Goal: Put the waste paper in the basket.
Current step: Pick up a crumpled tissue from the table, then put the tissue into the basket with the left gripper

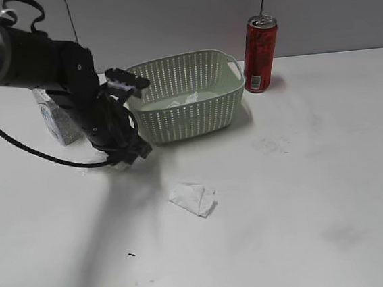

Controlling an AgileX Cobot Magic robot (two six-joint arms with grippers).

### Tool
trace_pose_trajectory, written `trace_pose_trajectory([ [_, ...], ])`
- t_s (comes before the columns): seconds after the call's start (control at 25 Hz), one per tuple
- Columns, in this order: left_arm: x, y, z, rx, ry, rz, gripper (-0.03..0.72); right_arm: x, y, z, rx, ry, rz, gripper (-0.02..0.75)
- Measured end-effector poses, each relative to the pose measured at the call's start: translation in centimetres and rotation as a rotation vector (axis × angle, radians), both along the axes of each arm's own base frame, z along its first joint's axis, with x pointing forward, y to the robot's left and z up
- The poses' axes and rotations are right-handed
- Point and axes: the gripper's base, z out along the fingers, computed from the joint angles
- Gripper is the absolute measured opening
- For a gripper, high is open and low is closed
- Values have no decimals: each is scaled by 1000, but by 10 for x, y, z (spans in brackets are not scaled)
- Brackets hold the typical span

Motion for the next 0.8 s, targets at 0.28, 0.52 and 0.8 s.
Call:
trace_pose_trajectory([
  [0.28,-6,3,66,-80,-125,3,11,0,0,0,0,-1,0,590],
  [0.52,-12,5,124,-206,-296,42,8,0,0,0,0,-1,0,589],
  [0.8,13,1,142,-388,-586,193,8,0,0,0,2,-3,-1,589],
])
